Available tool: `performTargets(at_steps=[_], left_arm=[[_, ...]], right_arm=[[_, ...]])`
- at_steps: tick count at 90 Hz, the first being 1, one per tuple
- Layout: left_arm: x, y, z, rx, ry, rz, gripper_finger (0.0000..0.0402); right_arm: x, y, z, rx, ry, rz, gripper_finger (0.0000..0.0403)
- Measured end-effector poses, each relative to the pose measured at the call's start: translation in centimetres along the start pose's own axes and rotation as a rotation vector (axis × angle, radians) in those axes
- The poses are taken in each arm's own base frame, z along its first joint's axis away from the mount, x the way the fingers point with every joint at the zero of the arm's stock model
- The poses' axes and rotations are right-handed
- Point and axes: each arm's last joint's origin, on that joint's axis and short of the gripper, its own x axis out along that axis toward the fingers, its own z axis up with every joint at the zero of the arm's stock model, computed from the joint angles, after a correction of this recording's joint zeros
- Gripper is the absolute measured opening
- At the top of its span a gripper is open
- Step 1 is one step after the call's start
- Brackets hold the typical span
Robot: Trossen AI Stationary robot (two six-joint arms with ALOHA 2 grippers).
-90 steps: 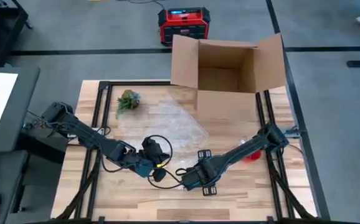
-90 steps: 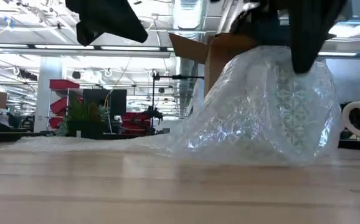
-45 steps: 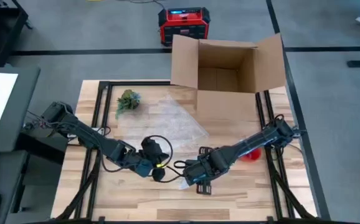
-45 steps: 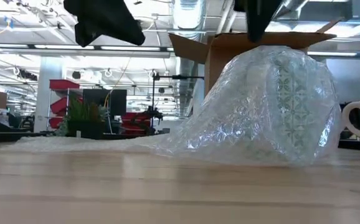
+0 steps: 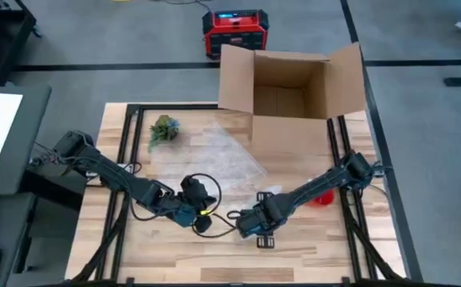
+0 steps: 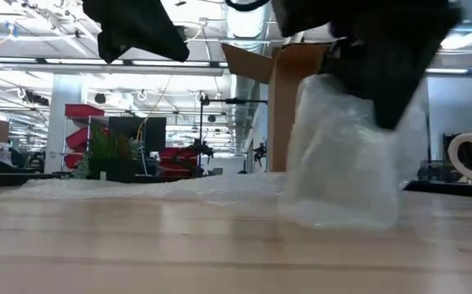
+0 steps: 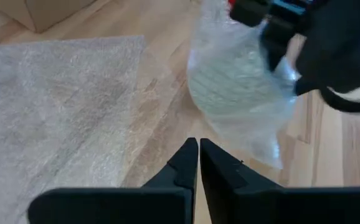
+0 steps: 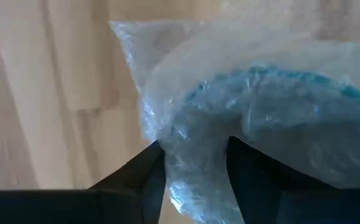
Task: Wrap mug
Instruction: Wrap the blue patterned mug with the transparent bubble wrap
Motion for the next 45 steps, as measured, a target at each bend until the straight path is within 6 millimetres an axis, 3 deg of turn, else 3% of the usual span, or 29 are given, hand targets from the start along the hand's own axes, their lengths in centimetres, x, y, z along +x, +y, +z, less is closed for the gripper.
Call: performTargets(at_steps=[19, 45], left_arm=[[0.0, 0.0, 0.0, -0.001, 0.000, 0.000, 0.0000], [0.0, 0.0, 0.0, -0.004, -0.002, -0.002, 0.0000]], right_arm=[[-0.6, -0.4, 0.0, 0.001, 0.010, -0.007, 0.0141], [-4.0, -0.1, 0.5, -0.049, 0.016, -0.006, 0.0141]])
